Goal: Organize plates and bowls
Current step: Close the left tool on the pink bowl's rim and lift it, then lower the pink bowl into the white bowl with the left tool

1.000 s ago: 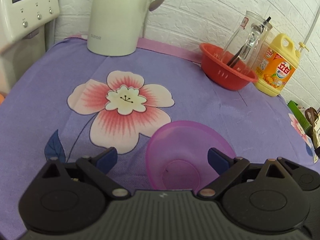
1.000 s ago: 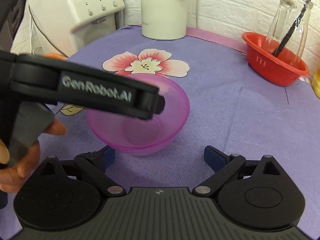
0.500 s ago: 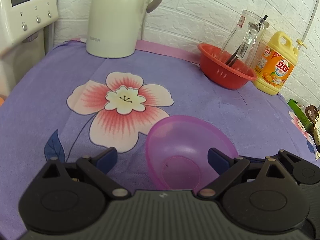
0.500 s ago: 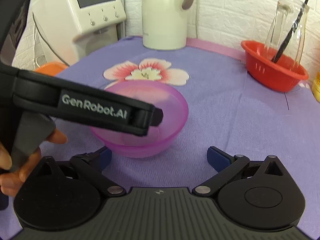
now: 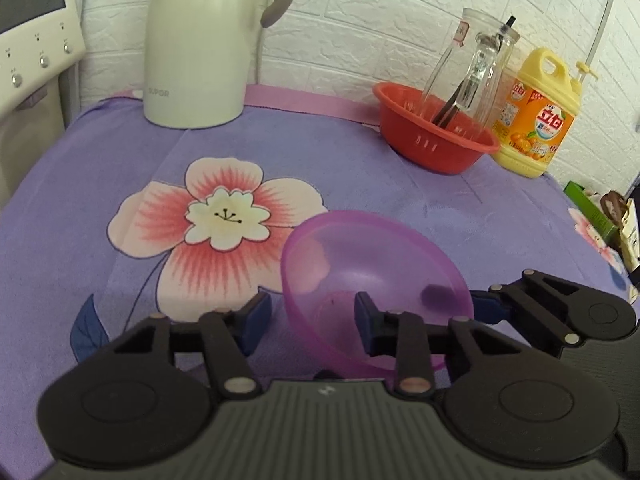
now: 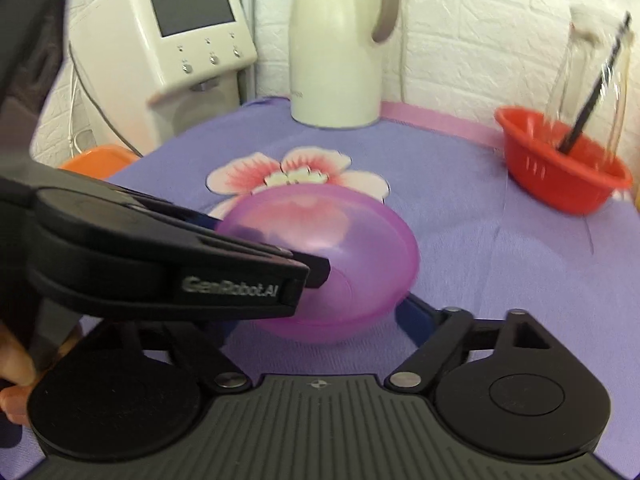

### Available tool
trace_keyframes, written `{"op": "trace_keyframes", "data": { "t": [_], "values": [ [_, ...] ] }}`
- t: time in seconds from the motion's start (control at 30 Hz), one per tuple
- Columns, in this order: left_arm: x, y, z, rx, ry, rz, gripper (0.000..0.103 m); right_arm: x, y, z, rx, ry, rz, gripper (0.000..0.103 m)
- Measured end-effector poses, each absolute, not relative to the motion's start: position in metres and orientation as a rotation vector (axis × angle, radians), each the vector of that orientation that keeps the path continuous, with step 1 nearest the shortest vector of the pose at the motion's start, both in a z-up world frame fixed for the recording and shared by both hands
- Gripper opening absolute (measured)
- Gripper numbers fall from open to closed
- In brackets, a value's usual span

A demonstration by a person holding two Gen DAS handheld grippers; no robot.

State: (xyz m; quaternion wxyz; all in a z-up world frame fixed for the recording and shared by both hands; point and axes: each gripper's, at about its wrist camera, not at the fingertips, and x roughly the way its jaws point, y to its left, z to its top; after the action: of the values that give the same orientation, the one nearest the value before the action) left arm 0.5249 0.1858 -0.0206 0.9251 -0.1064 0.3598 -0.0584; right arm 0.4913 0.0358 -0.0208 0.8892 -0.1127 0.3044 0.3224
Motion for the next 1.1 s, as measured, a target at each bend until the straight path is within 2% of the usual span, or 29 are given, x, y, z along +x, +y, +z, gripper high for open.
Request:
{"op": "trace_keyframes", "data": {
  "t": [0.33,0.6,0.77,1.1],
  "values": [
    [0.483,0.158,0.018,-0.200,0.648,-0.146,0.033,0.459,0.016,0.013,-0.279,0.526,0.669,0.103],
    [0.399,0.087,0.053,-0.213,0.647,-0.274,0.034,0.380,-0.049,0.058,-0.339,0.532,0.653,0.103],
    [0.346,0.024,0.049,-0.222,0.695,-0.409,0.033,0.319,-0.118,0.065,-0.303,0.571,0.573,0.103],
    [0.277,-0.093,0.016,-0.130,0.780,-0.579,0.033,0.223,-0.216,0.032,-0.220,0.650,0.373,0.103]
  ]
}}
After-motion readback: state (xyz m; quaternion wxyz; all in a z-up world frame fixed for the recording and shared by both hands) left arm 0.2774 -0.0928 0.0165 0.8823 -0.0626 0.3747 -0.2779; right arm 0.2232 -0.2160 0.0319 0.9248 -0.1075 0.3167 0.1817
